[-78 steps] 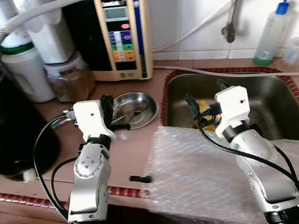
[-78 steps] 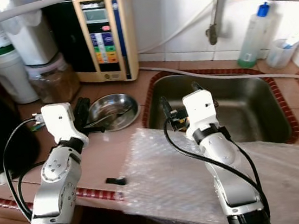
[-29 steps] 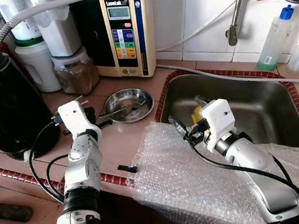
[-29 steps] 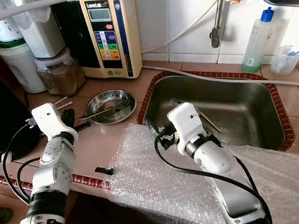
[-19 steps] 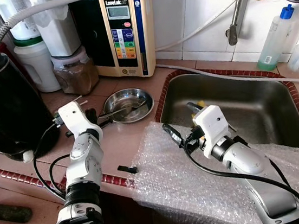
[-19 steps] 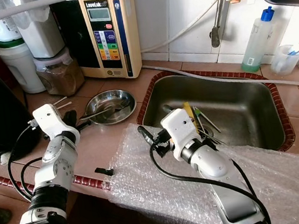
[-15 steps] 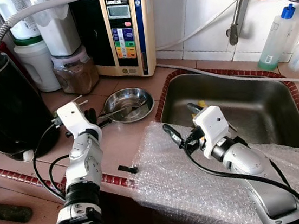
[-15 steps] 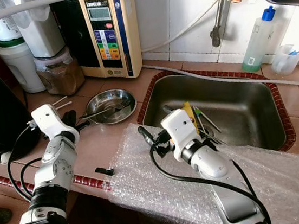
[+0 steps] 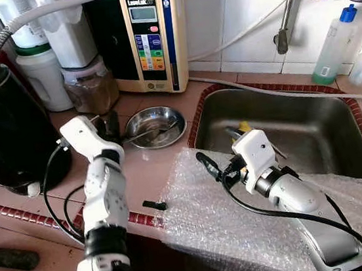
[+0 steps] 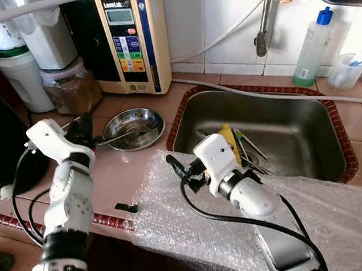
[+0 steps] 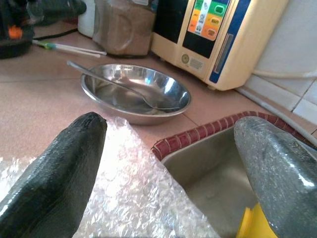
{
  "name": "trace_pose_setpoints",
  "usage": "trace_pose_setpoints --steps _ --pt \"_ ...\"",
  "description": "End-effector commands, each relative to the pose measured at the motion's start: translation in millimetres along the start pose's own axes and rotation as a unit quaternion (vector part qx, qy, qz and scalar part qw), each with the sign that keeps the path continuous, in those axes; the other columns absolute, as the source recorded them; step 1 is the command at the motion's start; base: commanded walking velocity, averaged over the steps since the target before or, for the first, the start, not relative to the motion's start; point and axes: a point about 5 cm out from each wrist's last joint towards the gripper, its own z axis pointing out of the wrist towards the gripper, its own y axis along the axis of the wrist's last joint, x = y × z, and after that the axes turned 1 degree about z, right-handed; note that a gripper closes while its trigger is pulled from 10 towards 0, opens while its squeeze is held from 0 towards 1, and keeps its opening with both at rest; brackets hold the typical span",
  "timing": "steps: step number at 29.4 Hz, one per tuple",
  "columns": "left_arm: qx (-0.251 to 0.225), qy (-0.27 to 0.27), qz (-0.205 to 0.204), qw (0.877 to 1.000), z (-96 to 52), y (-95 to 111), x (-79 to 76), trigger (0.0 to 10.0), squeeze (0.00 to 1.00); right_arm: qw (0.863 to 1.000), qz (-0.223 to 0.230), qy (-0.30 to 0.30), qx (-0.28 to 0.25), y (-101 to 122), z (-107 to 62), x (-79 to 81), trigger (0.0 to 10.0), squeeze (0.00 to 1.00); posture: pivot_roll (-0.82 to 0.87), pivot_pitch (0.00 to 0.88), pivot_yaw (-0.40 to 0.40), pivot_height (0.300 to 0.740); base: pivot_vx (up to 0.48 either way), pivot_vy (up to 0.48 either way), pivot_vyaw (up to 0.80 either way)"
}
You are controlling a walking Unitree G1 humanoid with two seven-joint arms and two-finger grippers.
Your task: Kitchen organization
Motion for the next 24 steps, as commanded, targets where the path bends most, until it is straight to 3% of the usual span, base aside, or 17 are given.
trace_pose_setpoints --steps 1,4,7,13,19,20,21,24 --pt "0.002 -0.012 0.001 1.000 -3.1 0.8 -1.3 10.0 1.00 1.000 -0.005 0.014 -0.003 3.4 -0.9 2.7 10.0 0.00 -0.05 0.000 0.046 0.740 0.000 0.000 0.00" --pt "0.012 -0.001 0.005 1.000 -5.7 -3.0 2.7 10.0 1.00 1.000 -0.007 0.013 -0.002 2.9 -1.1 1.7 10.0 0.00 -0.05 0.000 0.044 0.740 0.000 0.000 0.00" --pt "0.029 0.026 -0.036 0.999 -7.0 -6.7 9.9 10.0 1.00 1.000 -0.007 0.015 -0.002 2.6 0.0 2.2 10.0 0.00 -0.05 0.000 0.040 0.740 0.000 0.000 0.00" --pt "0.043 0.036 -0.066 0.996 -2.8 -9.2 12.5 10.0 1.00 1.000 -0.009 0.020 -0.003 3.4 1.2 5.0 10.0 0.00 -0.06 0.000 0.042 0.740 0.000 0.000 0.00" --pt "0.080 0.030 -0.121 0.989 8.4 -14.3 6.7 10.0 1.00 1.000 -0.010 0.018 -0.001 2.1 -1.4 5.3 10.0 0.00 -0.07 0.000 0.045 0.740 0.000 0.000 0.00" --pt "0.086 0.034 -0.135 0.986 10.3 -15.3 6.5 10.0 0.90 1.000 -0.011 0.019 0.000 2.1 -1.5 5.6 10.0 0.00 -0.07 0.000 0.045 0.740 0.000 0.000 0.00" --pt "0.088 0.040 -0.144 0.985 11.6 -15.6 6.6 10.0 0.04 1.000 -0.011 0.019 -0.001 2.3 -1.5 5.7 10.0 0.00 -0.07 0.000 0.045 0.740 0.000 0.000 0.00" --pt "0.098 0.040 -0.158 0.982 14.5 -16.9 4.4 10.0 0.00 1.000 -0.012 0.019 -0.001 3.0 -1.6 5.8 10.0 0.00 -0.08 0.000 0.046 0.740 0.000 0.000 0.00"
